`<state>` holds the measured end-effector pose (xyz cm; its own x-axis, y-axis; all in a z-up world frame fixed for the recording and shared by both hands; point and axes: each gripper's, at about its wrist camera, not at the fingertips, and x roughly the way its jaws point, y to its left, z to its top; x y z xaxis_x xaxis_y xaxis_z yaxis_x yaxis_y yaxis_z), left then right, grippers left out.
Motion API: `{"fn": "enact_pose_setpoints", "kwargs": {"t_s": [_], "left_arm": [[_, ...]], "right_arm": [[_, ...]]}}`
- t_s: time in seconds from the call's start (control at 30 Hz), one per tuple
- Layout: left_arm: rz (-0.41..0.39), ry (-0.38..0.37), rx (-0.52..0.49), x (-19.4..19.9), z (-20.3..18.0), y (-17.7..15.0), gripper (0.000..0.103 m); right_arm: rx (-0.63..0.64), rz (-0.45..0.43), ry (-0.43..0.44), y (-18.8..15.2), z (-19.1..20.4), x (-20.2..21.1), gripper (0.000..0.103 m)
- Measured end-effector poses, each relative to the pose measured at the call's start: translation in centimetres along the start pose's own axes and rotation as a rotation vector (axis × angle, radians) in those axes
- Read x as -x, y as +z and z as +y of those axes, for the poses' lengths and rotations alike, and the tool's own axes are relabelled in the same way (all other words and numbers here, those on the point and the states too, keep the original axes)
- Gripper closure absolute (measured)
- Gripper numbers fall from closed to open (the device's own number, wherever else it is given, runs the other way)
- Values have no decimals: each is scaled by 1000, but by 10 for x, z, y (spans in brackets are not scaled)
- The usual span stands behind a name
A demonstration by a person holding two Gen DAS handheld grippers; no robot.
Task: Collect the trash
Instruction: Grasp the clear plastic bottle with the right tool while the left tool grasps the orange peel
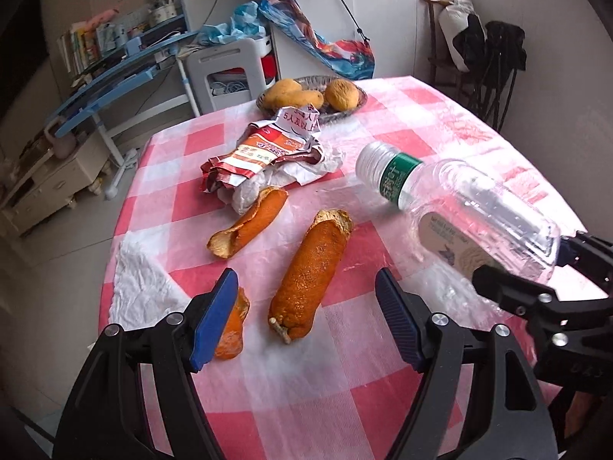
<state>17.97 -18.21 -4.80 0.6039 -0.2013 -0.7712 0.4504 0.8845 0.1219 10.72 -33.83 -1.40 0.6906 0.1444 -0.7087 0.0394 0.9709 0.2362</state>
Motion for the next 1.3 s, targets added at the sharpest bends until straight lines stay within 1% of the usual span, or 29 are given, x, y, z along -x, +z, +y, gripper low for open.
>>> {"fn": "enact_pose_setpoints", "kwargs": {"t_s": [0.03, 0.07, 0.1, 0.13, 0.17, 0.2, 0.23, 0.27, 0.33, 0.37, 0.4, 0.57, 0.7, 0.83, 1.03, 1.1, 1.2, 1.3], "left_arm": [[10, -4, 2, -4, -1, 1, 32], [16, -14, 7, -7, -2, 1, 35], [24, -29, 9, -9, -3, 2, 42], [30, -39, 1, -11, -5, 2, 46], [33, -38, -10, -13, -7, 2, 53], [30, -34, -21, -14, -9, 2, 68], [39, -44, -28, -15, -9, 1, 77], [52, -67, -24, -17, -9, 2, 81], [50, -91, 5, -15, -4, 1, 81], [47, -104, 22, -12, -1, 1, 82], [39, -111, 36, -9, 2, 1, 82], [-38, -139, 145, 19, 22, 7, 82], [-85, -161, 202, 39, 32, 4, 82], [-109, -147, 226, 58, 36, -7, 82], [-141, -111, 270, 88, 41, -33, 82], [-148, -114, 290, 98, 44, -44, 82], [-154, -99, 288, 109, 43, -57, 82], [-155, -97, 304, 119, 44, -69, 82]], "right_arm": [[-12, 0, 7, 0, -3, 0, 40], [-20, -2, 10, 0, -5, -1, 35], [-27, -6, 13, 0, -6, -2, 33], [-30, -8, 16, 1, -5, -4, 32], [-30, -8, 19, 3, -4, -6, 32], [-27, -9, 22, 5, -2, -8, 32], [-23, -10, 24, 6, 1, -9, 32], [-17, -9, 26, 7, 3, -11, 32], [-13, -2, 26, 8, 6, -14, 33], [-17, 3, 30, 9, 5, -16, 40], [-27, 8, 39, 9, 4, -18, 41], [-120, 2, 106, 9, -9, -17, 42], [-188, -4, 178, 7, -17, -13, 42], [-229, -31, 235, 5, -18, -2, 45], [-262, -56, 278, -2, -17, 11, 46], [-277, -54, 285, -6, -18, 13, 46], [-270, -51, 273, -10, -16, 16, 46], [-199, -46, 215, -10, -5, 17, 46]]}}
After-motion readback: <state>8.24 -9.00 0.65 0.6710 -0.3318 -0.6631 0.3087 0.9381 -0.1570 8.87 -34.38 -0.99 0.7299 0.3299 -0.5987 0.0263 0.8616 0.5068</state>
